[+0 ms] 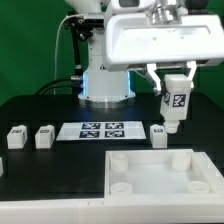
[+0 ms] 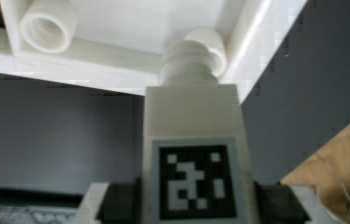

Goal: Assemble one leg

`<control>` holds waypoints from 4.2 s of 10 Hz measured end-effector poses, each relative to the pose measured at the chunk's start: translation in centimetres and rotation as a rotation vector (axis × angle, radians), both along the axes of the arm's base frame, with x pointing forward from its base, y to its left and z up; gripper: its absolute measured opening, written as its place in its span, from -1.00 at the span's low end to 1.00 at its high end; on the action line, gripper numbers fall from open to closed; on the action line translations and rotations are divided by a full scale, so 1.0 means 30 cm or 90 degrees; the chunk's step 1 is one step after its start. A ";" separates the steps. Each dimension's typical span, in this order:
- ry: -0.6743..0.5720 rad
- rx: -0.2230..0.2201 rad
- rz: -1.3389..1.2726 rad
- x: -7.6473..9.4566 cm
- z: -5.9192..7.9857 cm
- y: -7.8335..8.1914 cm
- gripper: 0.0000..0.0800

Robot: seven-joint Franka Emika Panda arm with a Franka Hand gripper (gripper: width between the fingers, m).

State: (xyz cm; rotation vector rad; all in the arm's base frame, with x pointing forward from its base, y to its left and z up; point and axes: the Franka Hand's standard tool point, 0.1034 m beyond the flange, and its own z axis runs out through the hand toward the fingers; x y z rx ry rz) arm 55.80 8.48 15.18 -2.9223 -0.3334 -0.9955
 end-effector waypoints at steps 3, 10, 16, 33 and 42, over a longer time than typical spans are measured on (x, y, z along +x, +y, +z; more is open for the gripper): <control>0.049 -0.004 -0.002 -0.035 -0.084 -0.016 -0.27; 0.014 0.018 -0.016 0.182 -0.104 0.014 -0.27; 0.031 0.029 -0.014 0.187 -0.197 0.097 -0.27; 0.052 0.026 -0.010 0.162 -0.276 0.103 0.61; 0.118 0.020 -0.005 0.196 -0.169 0.087 0.62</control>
Offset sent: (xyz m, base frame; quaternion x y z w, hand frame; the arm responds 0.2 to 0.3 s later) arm 0.0000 0.0000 0.0000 0.0000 0.0000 0.0000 1.0000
